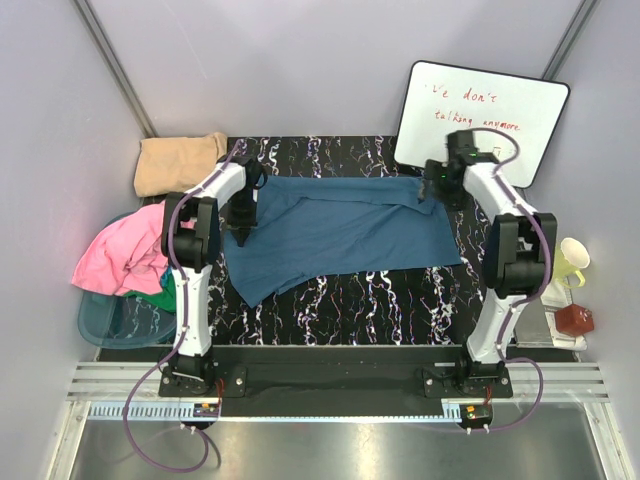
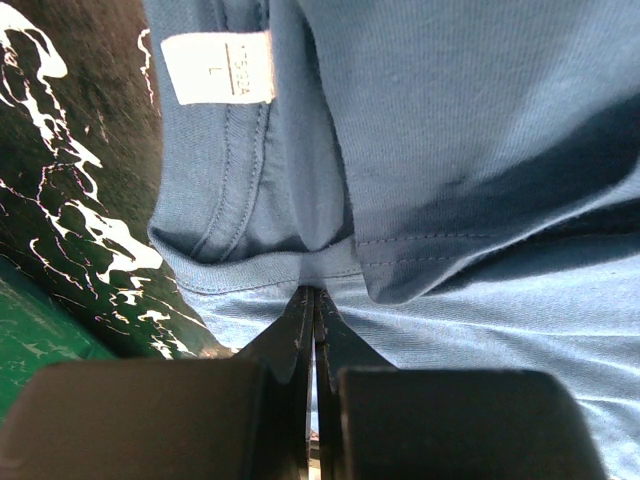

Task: Fold and stack the t-shirts
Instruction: Fold the flattened tshirt in 1/3 of the way

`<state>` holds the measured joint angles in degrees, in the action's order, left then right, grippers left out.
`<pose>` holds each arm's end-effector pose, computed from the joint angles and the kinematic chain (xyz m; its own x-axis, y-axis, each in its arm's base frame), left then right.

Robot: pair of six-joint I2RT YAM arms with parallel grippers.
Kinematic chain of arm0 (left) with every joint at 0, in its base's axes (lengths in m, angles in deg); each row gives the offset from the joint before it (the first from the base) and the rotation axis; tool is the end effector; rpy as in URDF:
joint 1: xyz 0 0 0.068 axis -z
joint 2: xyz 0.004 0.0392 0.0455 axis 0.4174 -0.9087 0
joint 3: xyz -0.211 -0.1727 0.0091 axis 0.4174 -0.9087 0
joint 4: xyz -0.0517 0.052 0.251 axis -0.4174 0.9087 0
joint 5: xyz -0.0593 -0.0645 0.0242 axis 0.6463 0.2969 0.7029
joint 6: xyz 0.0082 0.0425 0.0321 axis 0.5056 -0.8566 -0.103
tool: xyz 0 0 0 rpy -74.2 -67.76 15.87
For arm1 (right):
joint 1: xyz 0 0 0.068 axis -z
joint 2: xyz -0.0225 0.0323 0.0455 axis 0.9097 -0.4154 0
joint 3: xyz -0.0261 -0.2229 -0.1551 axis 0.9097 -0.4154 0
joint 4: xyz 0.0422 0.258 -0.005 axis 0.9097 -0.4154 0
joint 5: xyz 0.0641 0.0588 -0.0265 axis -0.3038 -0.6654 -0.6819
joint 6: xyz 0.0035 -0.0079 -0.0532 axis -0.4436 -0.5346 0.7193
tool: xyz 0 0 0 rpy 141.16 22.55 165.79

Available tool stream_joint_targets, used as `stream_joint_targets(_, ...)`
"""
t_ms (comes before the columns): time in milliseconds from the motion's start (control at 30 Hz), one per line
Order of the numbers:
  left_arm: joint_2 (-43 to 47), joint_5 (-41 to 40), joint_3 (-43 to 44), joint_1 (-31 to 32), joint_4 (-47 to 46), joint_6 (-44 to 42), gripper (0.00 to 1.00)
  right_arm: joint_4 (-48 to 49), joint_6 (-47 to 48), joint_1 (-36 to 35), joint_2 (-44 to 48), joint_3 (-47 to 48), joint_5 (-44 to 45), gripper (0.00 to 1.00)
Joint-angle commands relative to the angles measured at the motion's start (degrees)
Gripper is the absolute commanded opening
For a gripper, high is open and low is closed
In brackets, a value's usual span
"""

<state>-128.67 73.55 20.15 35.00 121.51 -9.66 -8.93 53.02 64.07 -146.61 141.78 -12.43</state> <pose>0.4217 -0.0717 0.1493 -0.9966 -0.0600 0.0571 -0.0503 0.9860 0.1590 0.4173 0.0113 0.2387 -0.8550 0.2293 -0.4652 0.1784 0.9723 0.1512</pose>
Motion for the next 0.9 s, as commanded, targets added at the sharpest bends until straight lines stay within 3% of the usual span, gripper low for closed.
stream_joint_targets(0,-1.98,0.65,-2.87,0.31,-0.72,-0.09,0.00,0.52,6.92,-7.83,0.69,0.78,15.32,0.84)
stream_joint_targets(333,-1.89,1.18,-2.87,0.31,-0.90,-0.18,0.00,-2.73,8.50,-10.48,-10.83,8.24,33.08,0.83)
stream_joint_targets(700,-1.71,1.26,-3.13,0.31,-0.90,-0.27,0.00,-4.14,7.98,-10.57,-15.49,11.06,32.13,0.80)
stream_joint_targets(733,-1.71,1.26,-3.13,0.31,-0.99,-0.27,0.00,-4.14,7.98,-10.57,-15.58,10.97,31.86,0.78)
stream_joint_targets(767,-1.80,1.35,-3.13,0.31,-0.99,-0.27,0.00,-4.14,7.72,-10.65,-15.50,10.89,31.77,0.64)
stream_joint_targets(867,-1.80,1.53,-3.13,0.31,-0.99,-0.27,0.00,-4.14,7.36,-10.56,-16.19,11.24,32.30,0.44)
